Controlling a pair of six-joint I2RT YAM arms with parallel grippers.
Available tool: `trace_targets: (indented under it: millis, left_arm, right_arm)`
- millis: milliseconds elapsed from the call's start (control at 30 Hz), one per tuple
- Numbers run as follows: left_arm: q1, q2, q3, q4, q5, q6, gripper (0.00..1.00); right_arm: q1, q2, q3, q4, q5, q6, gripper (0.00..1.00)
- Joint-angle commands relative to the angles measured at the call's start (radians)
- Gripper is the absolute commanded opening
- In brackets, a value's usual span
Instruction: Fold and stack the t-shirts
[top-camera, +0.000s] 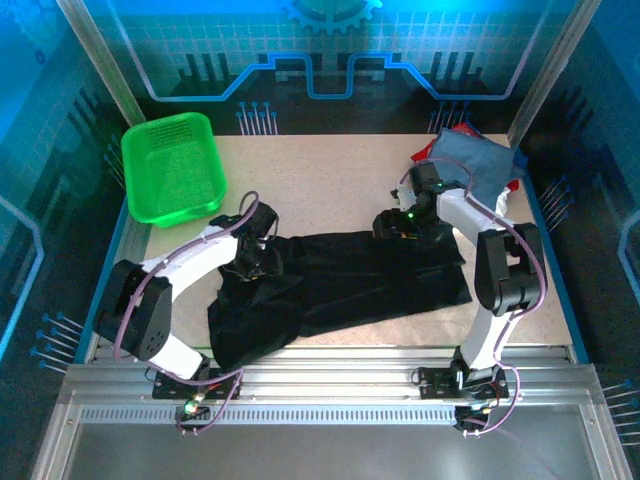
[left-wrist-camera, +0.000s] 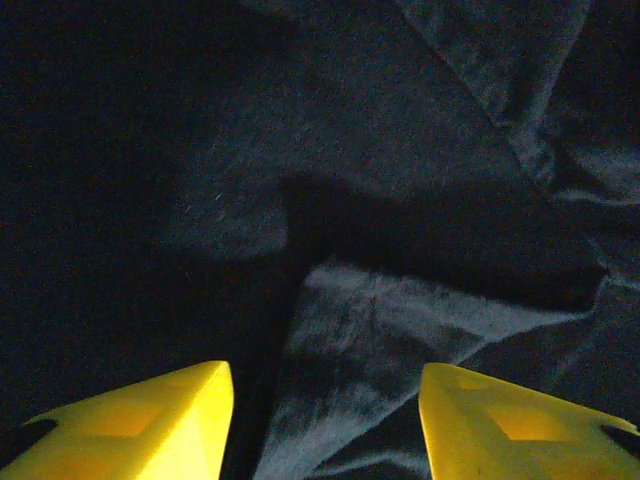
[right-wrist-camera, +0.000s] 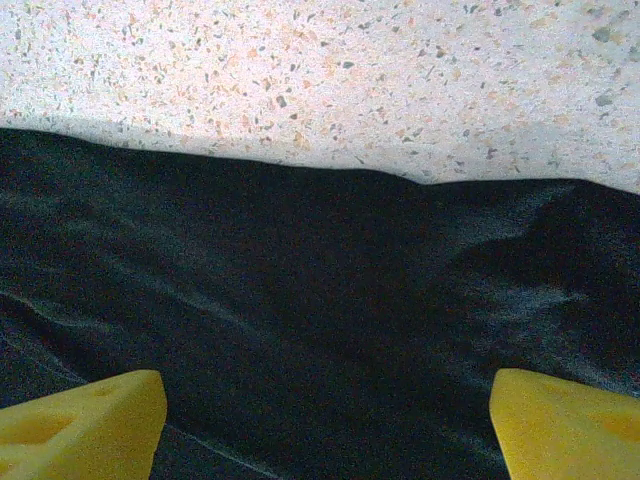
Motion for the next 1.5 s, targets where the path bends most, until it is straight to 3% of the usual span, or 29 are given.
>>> trace_targets:
  millis: [0, 133, 333, 533, 600, 733, 833, 933, 1000, 1067, 1233, 1367, 1467]
  left_arm:
    - [0.004, 0.06, 0.039, 0.024, -0.005, 0.05, 0.49]
    - [0.005, 0.103, 0.034, 0.037, -0.016, 0.064, 0.42]
    - [-0.03, 0.075, 0.02, 0.032, -0.007, 0.082, 0.16]
    - [-0.132, -0.053, -0.075, -0.009, 0.007, 0.055, 0.14]
    - [-0.179, -0.085, -0.101, -0.037, 0.003, 0.029, 0.21]
    - [-0.269, -0.189, -0.143, -0.019, 0.031, -0.012, 0.52]
    - [-0.304, -0.295, -0.145, 0.028, 0.023, -0.021, 0.6]
    - [-0.298, -0.433, -0.162, 0.116, -0.04, -0.051, 0.72]
    - [-0.224, -0.458, -0.18, 0.141, -0.035, -0.109, 0.75]
    - [-0.15, -0.411, -0.179, 0.12, -0.003, -0.131, 0.75]
    - [-0.088, -0.165, -0.092, -0.003, -0.075, -0.132, 0.73]
    - [-0.053, 0.023, -0.013, -0.13, -0.157, -0.229, 0.57]
    - [-0.047, 0.129, 0.033, -0.104, -0.172, -0.242, 0.5]
  right_arm:
    - [-0.011, 0.009, -0.002, 0.006, -0.026, -0.016, 0.86]
    - [-0.023, 0.005, -0.01, 0.005, -0.026, -0.014, 0.85]
    - [-0.04, 0.0, -0.006, -0.001, -0.011, -0.008, 0.83]
    - [-0.061, 0.007, 0.007, -0.015, 0.017, -0.004, 0.81]
    - [-0.067, 0.013, 0.014, -0.023, 0.028, 0.0, 0.81]
    - [-0.073, 0.032, 0.034, -0.041, 0.053, 0.01, 0.81]
    - [-0.074, 0.048, 0.048, -0.052, 0.06, 0.02, 0.81]
    - [-0.073, 0.064, 0.062, -0.057, 0.06, 0.027, 0.81]
    - [-0.072, 0.07, 0.066, -0.058, 0.058, 0.03, 0.8]
    - [-0.074, 0.073, 0.069, -0.059, 0.058, 0.036, 0.8]
    - [-0.072, 0.081, 0.078, -0.073, 0.05, 0.034, 0.81]
    - [-0.06, 0.101, 0.076, -0.099, 0.073, 0.051, 0.79]
    - [-0.051, 0.139, 0.069, -0.142, 0.132, 0.109, 0.71]
